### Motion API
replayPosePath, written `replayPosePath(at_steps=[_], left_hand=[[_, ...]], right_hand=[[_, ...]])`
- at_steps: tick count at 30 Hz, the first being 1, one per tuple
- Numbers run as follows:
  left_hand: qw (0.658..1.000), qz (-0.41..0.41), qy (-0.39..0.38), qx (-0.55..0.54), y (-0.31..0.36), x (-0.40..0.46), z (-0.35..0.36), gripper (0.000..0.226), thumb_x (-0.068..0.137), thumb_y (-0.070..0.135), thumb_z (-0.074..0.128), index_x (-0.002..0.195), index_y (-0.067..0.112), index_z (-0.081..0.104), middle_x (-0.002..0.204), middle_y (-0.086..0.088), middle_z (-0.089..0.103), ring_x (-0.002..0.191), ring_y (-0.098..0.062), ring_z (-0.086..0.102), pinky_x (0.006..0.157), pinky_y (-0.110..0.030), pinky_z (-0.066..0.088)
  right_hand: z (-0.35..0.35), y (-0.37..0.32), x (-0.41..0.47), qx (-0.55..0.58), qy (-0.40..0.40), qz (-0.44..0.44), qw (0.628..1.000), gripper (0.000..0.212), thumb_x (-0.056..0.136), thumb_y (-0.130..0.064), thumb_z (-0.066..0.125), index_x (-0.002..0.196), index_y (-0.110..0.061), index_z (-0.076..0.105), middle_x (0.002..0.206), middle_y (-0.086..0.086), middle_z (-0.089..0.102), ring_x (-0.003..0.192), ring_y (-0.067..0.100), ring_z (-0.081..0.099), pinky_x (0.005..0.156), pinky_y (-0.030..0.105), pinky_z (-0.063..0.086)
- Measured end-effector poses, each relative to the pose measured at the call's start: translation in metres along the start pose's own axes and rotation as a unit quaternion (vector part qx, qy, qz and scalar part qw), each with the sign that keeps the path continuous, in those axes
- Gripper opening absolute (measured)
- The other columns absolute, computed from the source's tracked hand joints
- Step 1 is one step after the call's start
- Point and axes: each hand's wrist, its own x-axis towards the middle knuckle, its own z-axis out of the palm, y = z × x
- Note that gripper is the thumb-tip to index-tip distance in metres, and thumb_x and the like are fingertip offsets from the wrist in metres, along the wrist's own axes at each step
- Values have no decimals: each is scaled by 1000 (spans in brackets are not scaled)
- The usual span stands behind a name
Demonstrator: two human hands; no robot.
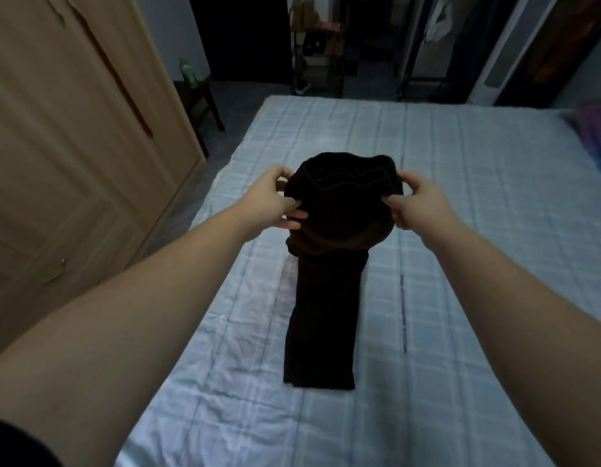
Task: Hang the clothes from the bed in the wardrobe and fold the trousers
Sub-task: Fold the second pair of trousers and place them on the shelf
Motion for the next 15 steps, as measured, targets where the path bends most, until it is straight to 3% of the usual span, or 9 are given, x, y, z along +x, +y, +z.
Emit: replayPosePath(at_steps=[2, 4, 7, 10, 12, 15], left_hand=[[999, -26, -23, -37, -12, -19, 3, 34, 92, -7, 55, 118, 14, 50, 118, -18, 60, 94, -38, 73, 83, -57, 59], [991, -86, -30, -95, -28, -39, 6, 39, 90, -9, 45, 117, 16, 58, 111, -19, 62, 93, -40, 71, 87, -63, 55], [963, -173, -33, -203, -63, -72, 13, 29, 96, 8, 43, 112, -1, 65, 108, -17, 57, 98, -40, 62, 89, -62, 54], [942, -215, -23, -255, -102, -98, 21, 42, 102, 26, 54, 120, -12, 58, 108, -17, 55, 97, -36, 64, 87, -59, 57], [947, -229, -33, -224, -123, -112, 32, 34, 100, 22, 60, 118, -7, 61, 112, -18, 63, 98, -30, 66, 84, -51, 60], [941, -280, -1, -191, -154, -125, 49, 31, 94, 8, 63, 124, 0, 59, 123, -20, 64, 104, -30, 65, 73, -44, 60]], right_hand=[[6, 4, -26, 60, -35, 71, 995, 43, 93, 2, 50, 124, -27, 52, 78, 12, 75, 68, 21, 75, 53, 25, 52], [11, 11, -52, 130, -60, 148, 979, 36, 92, -2, 39, 113, -27, 54, 76, 10, 74, 80, 30, 76, 66, 34, 56], [18, 35, -97, 223, -83, 249, 939, 15, 94, -24, 45, 94, -23, 61, 73, 7, 69, 84, 33, 73, 80, 44, 57], [30, 73, -135, 284, -70, 300, 908, 36, 99, -50, 51, 84, -18, 59, 95, 15, 70, 100, 38, 71, 88, 52, 57], [43, 90, -158, 305, -65, 325, 893, 34, 100, -47, 55, 92, -14, 61, 109, 14, 67, 106, 35, 69, 91, 53, 56], [62, 110, -184, 312, -58, 351, 881, 22, 104, -23, 52, 123, -13, 57, 118, 13, 65, 105, 30, 66, 83, 49, 57]])
